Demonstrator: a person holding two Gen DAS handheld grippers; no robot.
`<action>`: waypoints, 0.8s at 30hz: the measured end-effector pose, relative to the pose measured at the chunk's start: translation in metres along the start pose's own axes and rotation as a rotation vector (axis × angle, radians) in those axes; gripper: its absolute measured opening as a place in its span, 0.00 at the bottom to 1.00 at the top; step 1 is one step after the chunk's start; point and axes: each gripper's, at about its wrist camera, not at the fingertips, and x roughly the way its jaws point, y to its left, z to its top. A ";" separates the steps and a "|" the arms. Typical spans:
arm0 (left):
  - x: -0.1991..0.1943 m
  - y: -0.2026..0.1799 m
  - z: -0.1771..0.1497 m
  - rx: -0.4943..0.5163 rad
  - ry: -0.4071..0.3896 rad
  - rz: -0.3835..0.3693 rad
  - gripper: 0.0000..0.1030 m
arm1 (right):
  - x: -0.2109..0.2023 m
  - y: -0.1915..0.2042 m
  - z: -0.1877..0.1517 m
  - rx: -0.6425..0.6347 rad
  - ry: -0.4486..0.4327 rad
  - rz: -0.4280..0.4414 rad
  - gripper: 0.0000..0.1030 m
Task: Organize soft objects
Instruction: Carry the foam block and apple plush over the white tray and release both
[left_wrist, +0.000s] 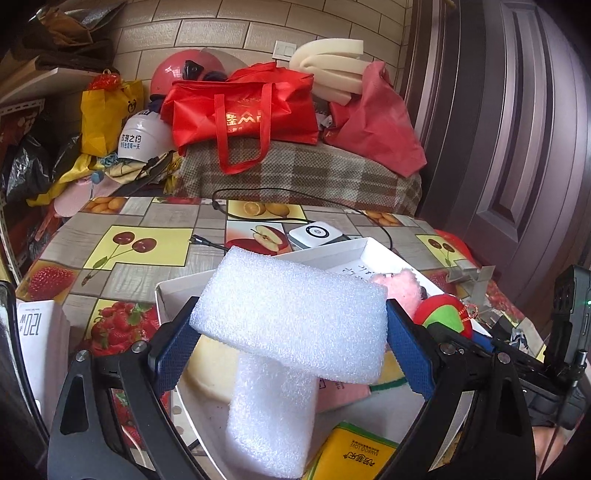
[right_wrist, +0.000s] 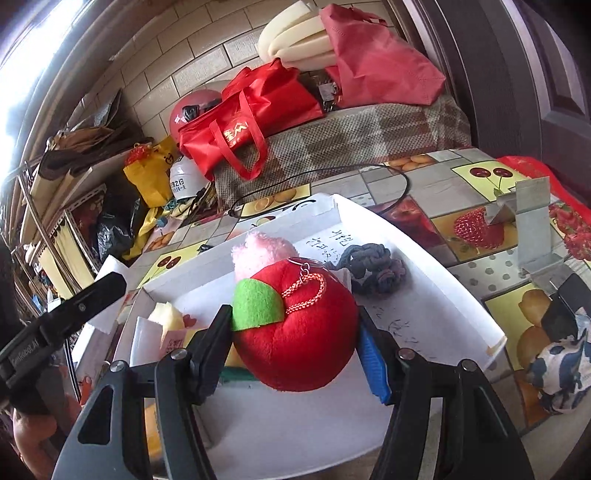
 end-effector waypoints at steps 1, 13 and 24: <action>0.002 -0.003 -0.001 0.015 0.006 0.005 0.92 | 0.000 0.001 -0.001 -0.004 -0.001 0.001 0.62; -0.007 -0.014 0.000 0.104 -0.071 0.140 1.00 | -0.011 0.008 -0.001 -0.045 -0.037 -0.030 0.66; -0.008 -0.014 0.000 0.121 -0.076 0.200 1.00 | -0.030 0.028 0.002 -0.168 -0.148 -0.108 1.00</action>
